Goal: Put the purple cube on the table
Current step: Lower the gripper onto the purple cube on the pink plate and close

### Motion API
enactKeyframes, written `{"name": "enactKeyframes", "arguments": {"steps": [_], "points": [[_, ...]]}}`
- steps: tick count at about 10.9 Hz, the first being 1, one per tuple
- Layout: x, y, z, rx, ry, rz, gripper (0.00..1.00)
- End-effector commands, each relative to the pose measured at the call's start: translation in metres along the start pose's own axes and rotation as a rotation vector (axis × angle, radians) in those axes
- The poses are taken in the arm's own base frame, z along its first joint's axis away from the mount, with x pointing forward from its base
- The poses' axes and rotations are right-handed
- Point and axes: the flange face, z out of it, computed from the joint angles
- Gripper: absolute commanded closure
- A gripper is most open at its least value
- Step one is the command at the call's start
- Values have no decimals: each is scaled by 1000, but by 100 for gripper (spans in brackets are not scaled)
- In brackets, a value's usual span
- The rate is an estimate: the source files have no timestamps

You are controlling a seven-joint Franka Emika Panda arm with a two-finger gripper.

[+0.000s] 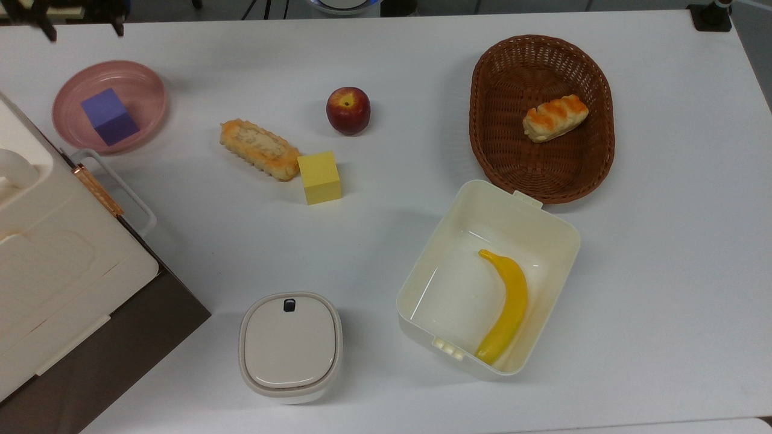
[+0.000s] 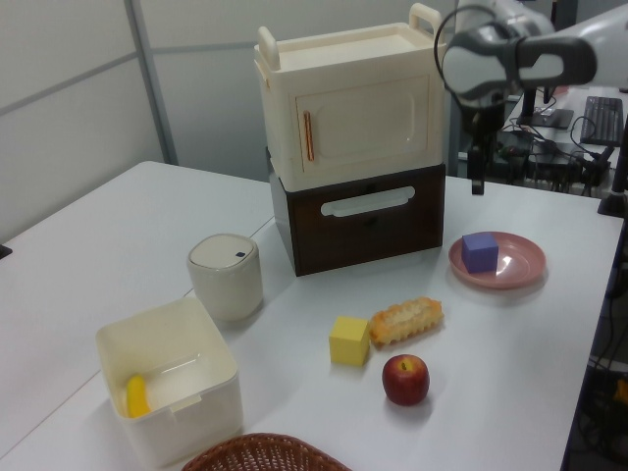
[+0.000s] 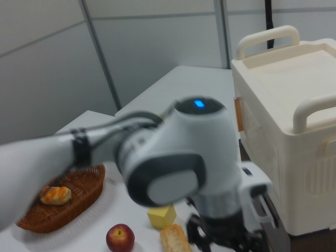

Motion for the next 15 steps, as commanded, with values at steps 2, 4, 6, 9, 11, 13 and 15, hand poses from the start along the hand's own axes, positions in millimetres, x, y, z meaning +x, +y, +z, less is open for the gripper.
{"name": "enactKeyframes", "arguments": {"steps": [2,4,6,9,11,13,15], "points": [[1,32,74,14,-4,-201,0],[-2,37,102,50,-30,-269,0],[1,37,122,73,-50,-283,0],[6,36,154,50,-32,-280,0],[8,37,164,37,-21,-276,4],[7,37,168,37,-21,-275,33],[5,40,158,26,-13,-269,54]]}}
